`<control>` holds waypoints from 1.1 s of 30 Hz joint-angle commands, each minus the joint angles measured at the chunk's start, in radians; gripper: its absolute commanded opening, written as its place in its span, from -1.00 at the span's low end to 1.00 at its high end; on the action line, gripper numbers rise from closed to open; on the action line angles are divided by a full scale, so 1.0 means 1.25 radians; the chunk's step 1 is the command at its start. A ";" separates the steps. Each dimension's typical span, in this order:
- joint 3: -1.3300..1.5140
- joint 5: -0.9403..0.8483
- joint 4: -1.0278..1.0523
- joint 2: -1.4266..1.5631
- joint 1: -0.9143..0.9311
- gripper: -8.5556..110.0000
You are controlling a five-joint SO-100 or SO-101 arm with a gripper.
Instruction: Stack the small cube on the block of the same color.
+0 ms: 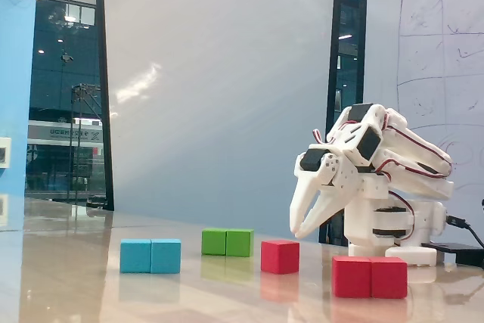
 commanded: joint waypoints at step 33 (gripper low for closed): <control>-0.519 0.004 0.015 -0.482 0.049 -0.85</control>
